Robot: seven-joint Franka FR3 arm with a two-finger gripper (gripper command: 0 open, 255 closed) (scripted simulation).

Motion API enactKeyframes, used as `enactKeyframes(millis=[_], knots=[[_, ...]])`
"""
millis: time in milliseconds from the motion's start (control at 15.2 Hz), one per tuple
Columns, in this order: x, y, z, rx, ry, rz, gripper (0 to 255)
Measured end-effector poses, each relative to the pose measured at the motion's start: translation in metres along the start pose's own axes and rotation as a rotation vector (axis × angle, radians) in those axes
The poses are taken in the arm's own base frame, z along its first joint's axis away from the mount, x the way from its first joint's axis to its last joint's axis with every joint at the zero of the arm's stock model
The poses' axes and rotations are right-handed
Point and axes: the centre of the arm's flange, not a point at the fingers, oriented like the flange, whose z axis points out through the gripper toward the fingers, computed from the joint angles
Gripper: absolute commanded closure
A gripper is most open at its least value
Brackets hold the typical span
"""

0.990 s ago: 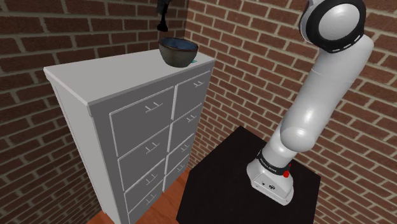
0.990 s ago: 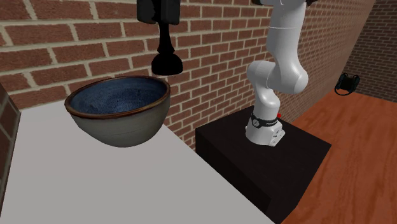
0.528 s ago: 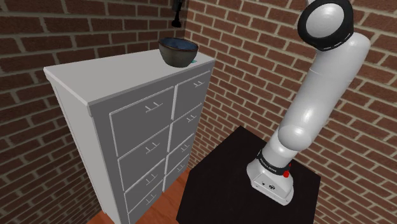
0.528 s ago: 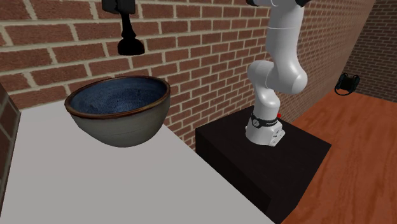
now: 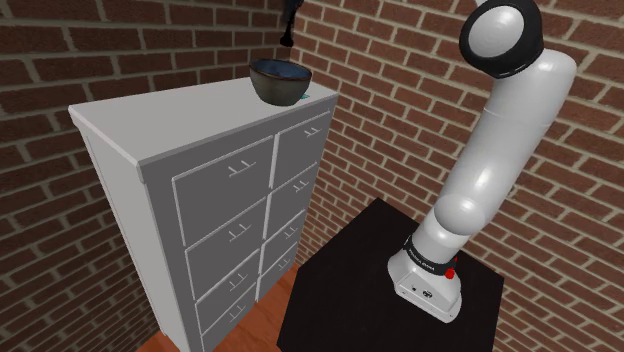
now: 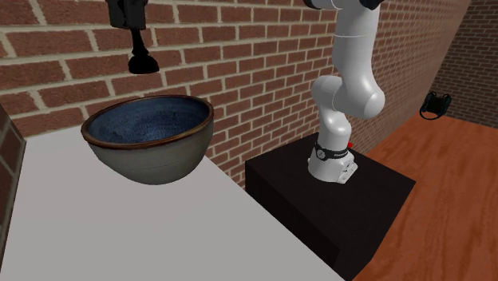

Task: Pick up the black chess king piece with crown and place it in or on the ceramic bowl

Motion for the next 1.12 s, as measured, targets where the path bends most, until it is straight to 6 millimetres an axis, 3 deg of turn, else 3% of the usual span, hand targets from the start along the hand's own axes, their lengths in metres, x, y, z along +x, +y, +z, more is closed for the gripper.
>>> enactKeyframes(millis=[792, 1122], knots=[[-0.015, 0.000, 0.061, 0.000, 0.000, 0.000, 255], [-0.015, 0.001, 0.065, 0.000, 0.000, 0.000, 255]])
